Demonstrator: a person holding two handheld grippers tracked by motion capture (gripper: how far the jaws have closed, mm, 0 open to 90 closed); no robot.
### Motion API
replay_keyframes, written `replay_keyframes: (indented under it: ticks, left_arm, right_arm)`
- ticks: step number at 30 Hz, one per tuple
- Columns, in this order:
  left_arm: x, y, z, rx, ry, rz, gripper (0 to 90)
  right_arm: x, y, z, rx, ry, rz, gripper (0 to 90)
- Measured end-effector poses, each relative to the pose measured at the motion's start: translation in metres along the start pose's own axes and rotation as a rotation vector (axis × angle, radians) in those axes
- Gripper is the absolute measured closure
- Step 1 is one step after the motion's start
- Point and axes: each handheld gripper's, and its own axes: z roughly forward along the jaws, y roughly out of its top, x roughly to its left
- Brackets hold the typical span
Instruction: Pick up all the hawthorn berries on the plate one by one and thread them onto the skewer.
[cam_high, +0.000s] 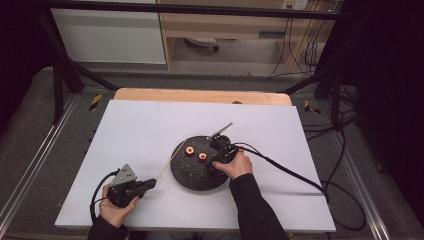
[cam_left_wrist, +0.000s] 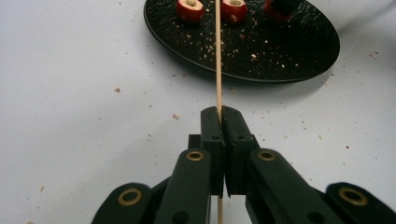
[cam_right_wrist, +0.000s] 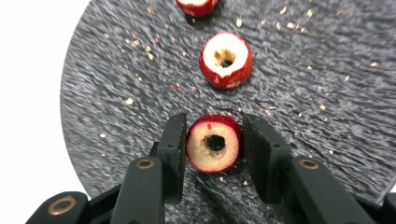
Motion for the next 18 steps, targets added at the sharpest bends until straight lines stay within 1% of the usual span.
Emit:
replay_keyframes:
  ticks: [3,7,11,16,18]
  left_arm:
    - [-0.001,0.000,0.000,-0.002,0.003,0.000,88.0]
    - [-0.002,0.001,0.000,-0.012,0.002,0.000,88.1]
    - [-0.003,0.001,-0.001,-0.018,0.003,-0.001,88.1]
    - [-0.003,0.001,0.000,-0.022,0.004,-0.005,88.1]
    - [-0.004,0.000,0.000,-0.026,0.002,-0.006,88.1]
  right_arm:
    - [0.001,0.000,-0.008,-0.039,0.012,0.013,62.1]
    - [0.002,-0.001,-0.016,-0.093,0.013,0.034,62.2]
    - [0.005,-0.004,-0.021,-0.142,0.019,0.038,62.3]
    - [0.006,-0.008,-0.025,-0.181,0.031,0.035,62.4]
    - [0.006,-0.010,-0.028,-0.215,0.046,0.044,62.4]
